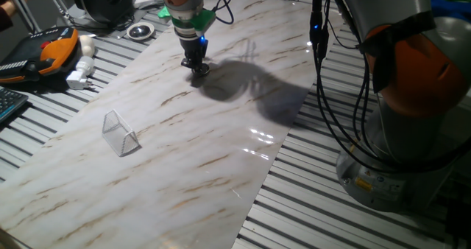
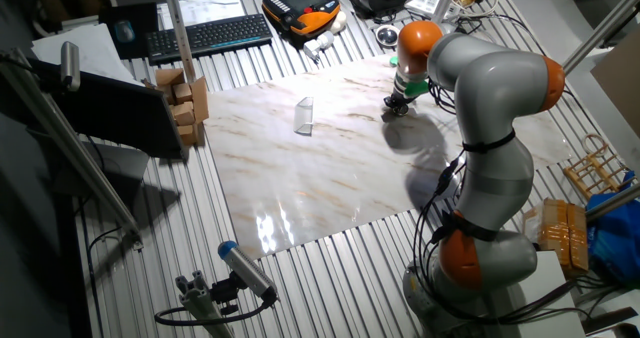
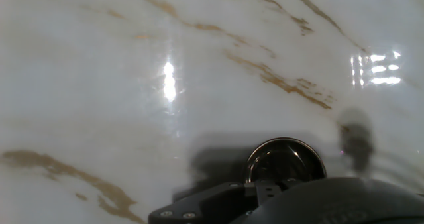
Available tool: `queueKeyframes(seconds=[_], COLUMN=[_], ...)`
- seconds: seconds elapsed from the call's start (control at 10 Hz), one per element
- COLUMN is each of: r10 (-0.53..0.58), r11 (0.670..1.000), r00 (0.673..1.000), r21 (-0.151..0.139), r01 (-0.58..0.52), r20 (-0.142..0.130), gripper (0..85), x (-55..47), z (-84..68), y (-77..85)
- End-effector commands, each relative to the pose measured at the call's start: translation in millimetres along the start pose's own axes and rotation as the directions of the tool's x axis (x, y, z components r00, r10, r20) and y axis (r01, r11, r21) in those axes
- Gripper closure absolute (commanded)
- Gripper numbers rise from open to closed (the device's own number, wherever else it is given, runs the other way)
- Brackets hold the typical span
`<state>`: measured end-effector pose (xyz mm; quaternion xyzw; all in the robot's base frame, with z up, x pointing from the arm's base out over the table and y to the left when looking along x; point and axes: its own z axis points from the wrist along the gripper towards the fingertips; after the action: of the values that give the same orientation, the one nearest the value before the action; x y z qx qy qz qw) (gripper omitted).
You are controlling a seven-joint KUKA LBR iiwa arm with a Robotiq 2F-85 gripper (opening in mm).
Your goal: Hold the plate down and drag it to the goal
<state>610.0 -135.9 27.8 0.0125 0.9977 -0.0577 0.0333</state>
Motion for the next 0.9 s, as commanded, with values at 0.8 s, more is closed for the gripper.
queueKeyframes(seconds=[0.8], r10=[0.001], r11=[1.0], r00=[1.0], r21=[-0.017], r01=[-0.001], r20=[-0.004], gripper=[85.0], x=[0.6], z=[2.4], y=[1.2])
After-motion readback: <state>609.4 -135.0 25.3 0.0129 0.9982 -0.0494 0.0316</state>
